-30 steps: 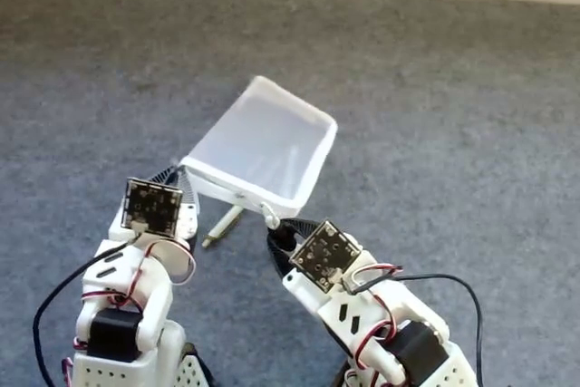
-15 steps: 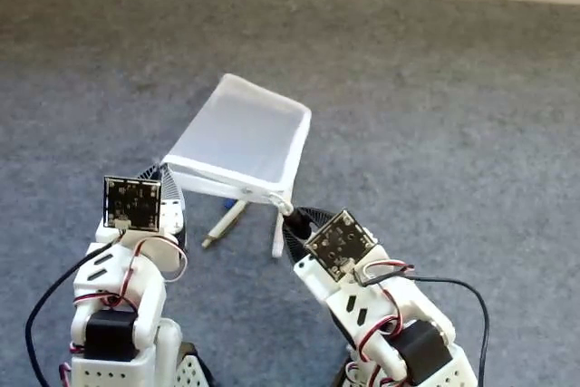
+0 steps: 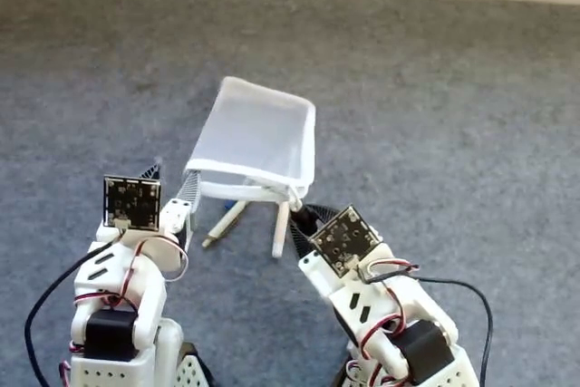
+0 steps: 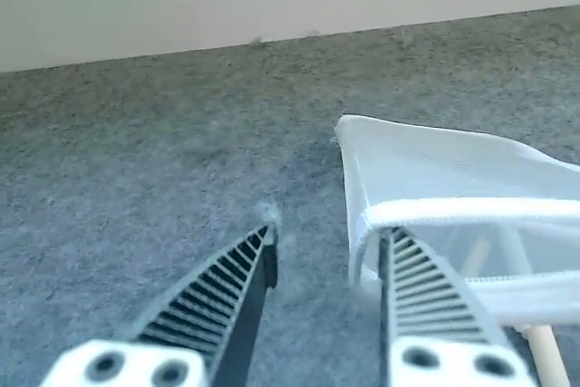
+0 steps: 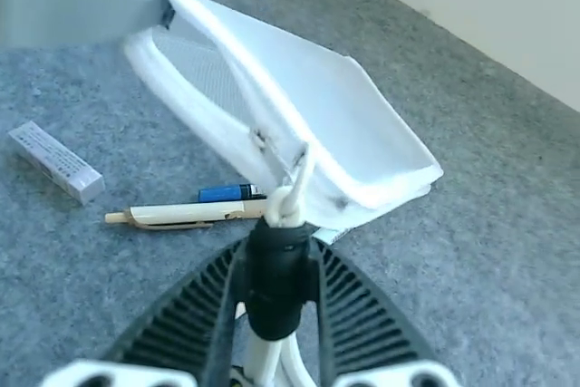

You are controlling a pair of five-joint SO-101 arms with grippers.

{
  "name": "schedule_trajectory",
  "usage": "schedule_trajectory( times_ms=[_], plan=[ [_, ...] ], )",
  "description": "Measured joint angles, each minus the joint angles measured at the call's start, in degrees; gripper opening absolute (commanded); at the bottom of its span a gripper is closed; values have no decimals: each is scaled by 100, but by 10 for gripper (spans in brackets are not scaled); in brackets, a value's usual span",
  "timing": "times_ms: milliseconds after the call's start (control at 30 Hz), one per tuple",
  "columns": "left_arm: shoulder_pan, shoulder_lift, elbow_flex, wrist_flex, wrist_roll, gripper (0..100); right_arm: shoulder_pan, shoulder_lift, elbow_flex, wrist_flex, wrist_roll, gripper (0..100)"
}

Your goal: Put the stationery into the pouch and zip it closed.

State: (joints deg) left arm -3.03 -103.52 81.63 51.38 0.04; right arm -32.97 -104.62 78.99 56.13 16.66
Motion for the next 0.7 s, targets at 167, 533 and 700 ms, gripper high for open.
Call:
schedule_trajectory(
  times_ms=[167,533,700],
  plan=[
    [167,0,0,0,44,200,0,0,-273,141,0,6],
    [457,0,123,-9,44,197,-536,0,-668,624,0,6],
    [721,0,123,-9,-9,192,-659,0,-765,659,0,6]
  ],
)
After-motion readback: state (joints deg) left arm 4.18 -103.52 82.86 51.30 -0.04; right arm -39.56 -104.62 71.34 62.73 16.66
